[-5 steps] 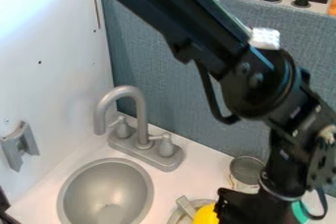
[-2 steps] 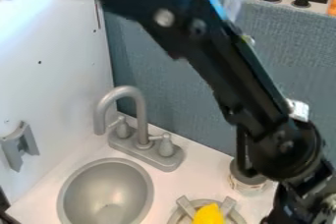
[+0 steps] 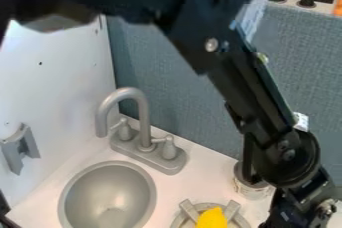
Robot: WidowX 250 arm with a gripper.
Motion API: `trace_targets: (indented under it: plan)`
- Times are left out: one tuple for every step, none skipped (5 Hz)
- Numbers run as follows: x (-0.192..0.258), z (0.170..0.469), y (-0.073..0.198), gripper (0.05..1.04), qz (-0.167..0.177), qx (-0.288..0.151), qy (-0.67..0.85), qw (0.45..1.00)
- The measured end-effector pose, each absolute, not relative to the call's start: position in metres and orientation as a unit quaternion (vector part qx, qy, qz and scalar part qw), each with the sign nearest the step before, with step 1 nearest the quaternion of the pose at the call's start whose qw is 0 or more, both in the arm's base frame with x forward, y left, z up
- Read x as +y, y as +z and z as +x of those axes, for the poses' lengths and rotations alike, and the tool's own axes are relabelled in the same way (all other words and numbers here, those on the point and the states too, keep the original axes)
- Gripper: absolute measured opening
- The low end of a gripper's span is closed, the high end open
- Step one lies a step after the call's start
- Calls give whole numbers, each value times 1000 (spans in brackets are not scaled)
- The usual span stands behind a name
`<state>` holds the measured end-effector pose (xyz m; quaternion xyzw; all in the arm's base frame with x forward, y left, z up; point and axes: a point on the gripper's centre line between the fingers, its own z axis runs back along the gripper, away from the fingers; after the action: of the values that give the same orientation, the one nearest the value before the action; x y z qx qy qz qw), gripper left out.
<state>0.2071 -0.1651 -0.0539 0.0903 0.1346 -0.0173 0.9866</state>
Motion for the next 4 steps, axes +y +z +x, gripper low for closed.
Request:
trace_targets:
  plan:
    - [-164,210,-65,942,81,145,-16,986]
    - [-166,210,-72,660,66,152,-21,986]
    - [-171,212,-73,631,48,145,-32,988]
    - [-172,210,-68,631,28,129,-41,990]
